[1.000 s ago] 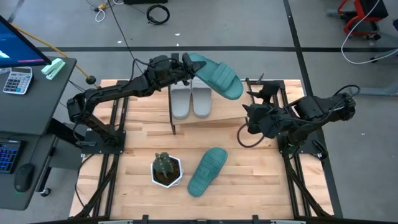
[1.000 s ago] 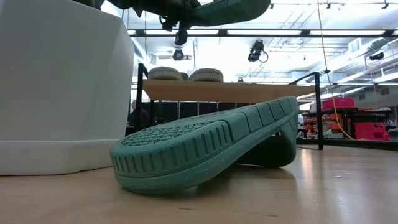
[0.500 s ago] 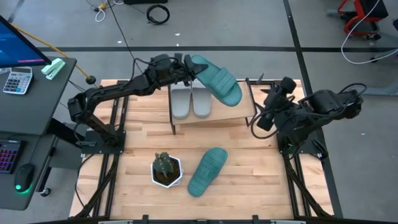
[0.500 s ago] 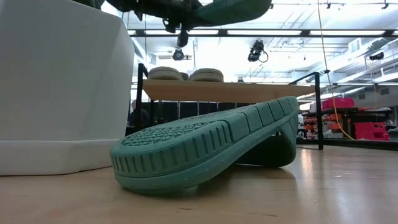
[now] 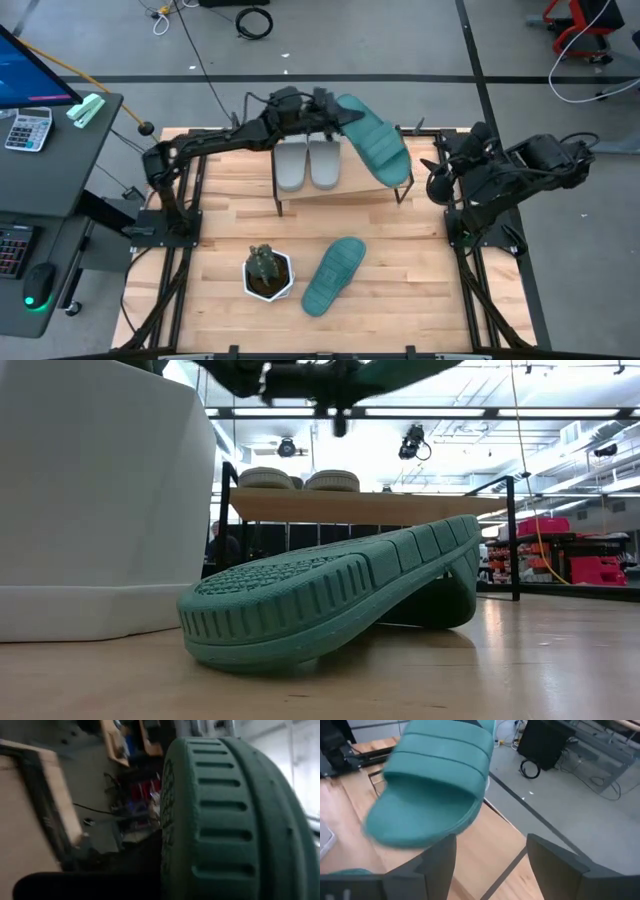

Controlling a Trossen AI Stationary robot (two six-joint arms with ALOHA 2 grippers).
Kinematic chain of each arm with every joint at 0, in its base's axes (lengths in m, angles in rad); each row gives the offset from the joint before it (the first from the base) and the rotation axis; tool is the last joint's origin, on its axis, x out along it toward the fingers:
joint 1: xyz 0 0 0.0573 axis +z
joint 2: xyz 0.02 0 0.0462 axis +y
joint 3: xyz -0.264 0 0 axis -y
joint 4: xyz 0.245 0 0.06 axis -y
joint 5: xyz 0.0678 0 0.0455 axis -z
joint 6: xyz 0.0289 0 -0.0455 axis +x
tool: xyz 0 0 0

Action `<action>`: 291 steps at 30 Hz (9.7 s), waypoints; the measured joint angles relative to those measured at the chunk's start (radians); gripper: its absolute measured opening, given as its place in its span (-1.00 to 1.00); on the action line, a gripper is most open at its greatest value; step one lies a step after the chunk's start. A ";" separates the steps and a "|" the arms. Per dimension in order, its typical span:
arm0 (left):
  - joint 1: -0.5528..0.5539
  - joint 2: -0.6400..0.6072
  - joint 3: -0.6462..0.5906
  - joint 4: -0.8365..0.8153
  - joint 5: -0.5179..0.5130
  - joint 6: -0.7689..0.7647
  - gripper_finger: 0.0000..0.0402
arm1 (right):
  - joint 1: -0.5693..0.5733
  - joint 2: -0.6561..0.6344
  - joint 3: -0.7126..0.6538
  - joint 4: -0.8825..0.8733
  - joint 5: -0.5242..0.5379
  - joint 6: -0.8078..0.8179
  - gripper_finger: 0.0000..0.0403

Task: Pick and place slides into the shelf
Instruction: Put the right green slides on the shelf

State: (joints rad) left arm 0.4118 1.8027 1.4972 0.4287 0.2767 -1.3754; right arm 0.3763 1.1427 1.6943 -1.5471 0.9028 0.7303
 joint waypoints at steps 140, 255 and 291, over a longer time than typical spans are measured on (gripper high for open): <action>0.068 0.281 0.558 -0.064 0.293 0.370 0.48 | 0.189 -0.543 -1.175 1.258 0.166 0.919 -0.76; -0.277 0.069 0.557 -0.894 0.037 1.072 0.03 | -0.002 -0.558 -1.473 1.519 0.025 1.143 -0.76; -0.281 0.069 0.557 -0.895 0.030 1.072 0.01 | -0.002 -0.558 -1.450 1.519 0.035 1.137 -0.09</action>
State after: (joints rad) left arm 0.1310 1.8713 2.0541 -0.4664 0.3065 -0.3035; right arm 0.3748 0.5850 0.2439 -0.0285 0.9378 1.8669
